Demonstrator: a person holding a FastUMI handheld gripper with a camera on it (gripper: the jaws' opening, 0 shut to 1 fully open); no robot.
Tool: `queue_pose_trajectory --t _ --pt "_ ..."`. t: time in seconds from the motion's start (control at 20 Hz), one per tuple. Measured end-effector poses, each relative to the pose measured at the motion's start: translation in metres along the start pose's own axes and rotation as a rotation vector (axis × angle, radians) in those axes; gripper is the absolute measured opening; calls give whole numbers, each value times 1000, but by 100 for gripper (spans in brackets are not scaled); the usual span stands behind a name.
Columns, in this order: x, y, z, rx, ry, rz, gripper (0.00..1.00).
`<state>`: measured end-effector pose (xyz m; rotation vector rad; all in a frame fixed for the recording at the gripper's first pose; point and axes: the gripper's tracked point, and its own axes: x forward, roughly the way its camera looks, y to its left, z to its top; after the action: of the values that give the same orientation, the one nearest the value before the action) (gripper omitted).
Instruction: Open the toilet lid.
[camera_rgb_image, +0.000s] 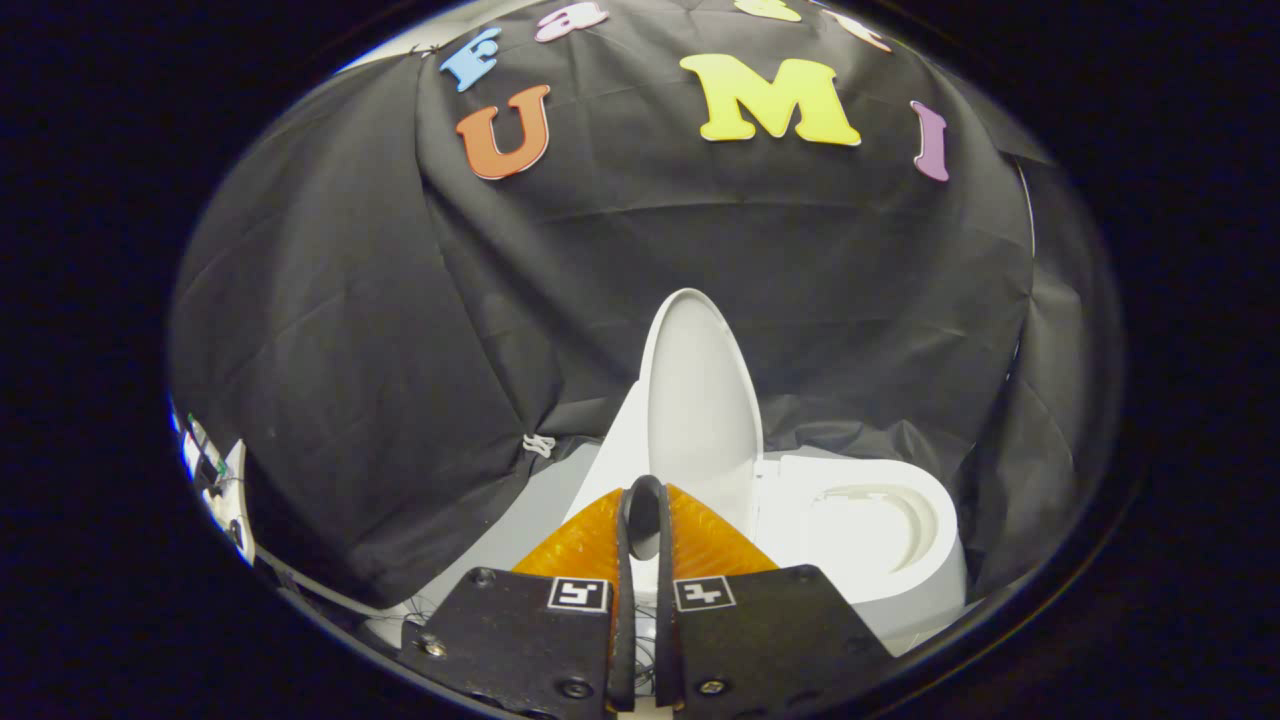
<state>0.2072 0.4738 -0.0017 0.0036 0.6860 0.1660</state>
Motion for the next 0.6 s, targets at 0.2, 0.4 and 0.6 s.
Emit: queue_pose_trajectory --t 0.2,0.4,0.6 --pt "-1 -5 4 10 1 -32 12" --pt "-5 -6 4 46 20 9 17" --pt "-28 23 12 111 27 163 33"
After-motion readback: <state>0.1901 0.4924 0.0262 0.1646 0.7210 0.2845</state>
